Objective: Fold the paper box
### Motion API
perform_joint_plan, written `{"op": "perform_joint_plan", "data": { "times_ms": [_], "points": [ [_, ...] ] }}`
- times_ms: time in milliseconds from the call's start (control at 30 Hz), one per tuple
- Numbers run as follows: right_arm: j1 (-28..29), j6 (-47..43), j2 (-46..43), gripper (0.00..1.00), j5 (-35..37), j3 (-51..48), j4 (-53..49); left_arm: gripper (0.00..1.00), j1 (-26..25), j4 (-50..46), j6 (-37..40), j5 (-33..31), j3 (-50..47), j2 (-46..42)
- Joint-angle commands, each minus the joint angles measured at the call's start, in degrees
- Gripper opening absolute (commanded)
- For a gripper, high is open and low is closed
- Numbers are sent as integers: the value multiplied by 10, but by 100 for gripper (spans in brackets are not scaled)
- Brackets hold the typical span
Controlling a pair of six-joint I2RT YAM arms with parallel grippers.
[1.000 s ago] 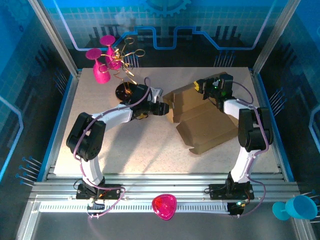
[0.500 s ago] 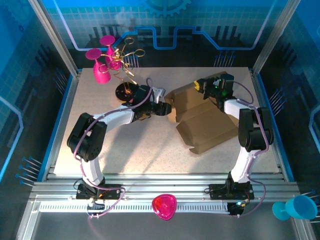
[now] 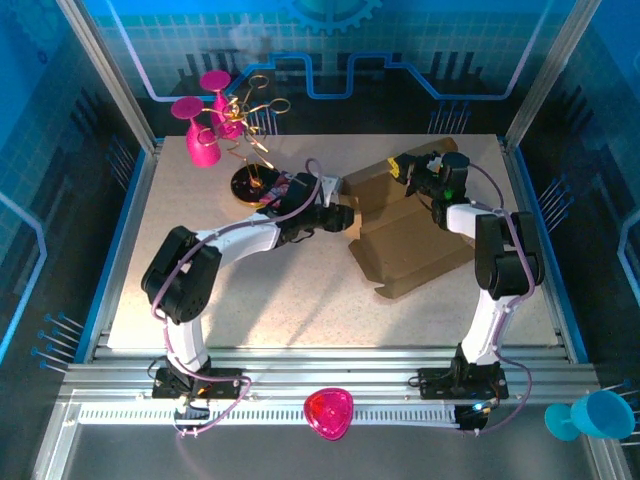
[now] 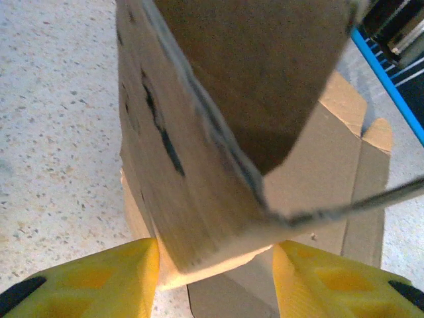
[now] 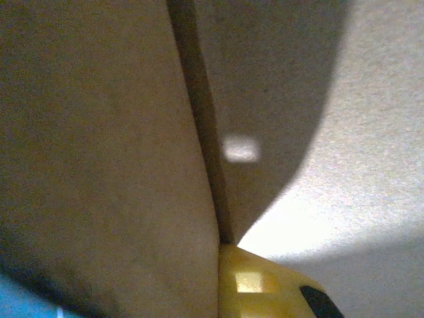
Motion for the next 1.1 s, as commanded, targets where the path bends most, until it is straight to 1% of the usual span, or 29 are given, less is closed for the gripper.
{"op": "perform_joint_plan", "data": {
  "times_ms": [0, 200, 333, 533, 833, 1067],
  "points": [
    [-11, 15, 18, 0, -20, -22, 91, 49, -6, 0, -4, -49, 28, 19],
    [-16, 53, 58, 0, -20, -50, 206, 49, -11, -4, -2, -82, 48, 38],
    [-17, 57, 64, 0, -20, -62, 227, 49, -18, -4, 0, -90, 63, 51],
    [-18, 72, 76, 0, -12, -65, 249, 46, -37, -5, -9, -119, 77, 70],
    [-17, 86, 73, 0, -2, -60, 259, 47, -69, -26, -27, -239, 115, 104],
    [-17, 99, 79, 0, 7, -81, 294, 46, -83, -47, -44, -331, 150, 136]
  ]
}}
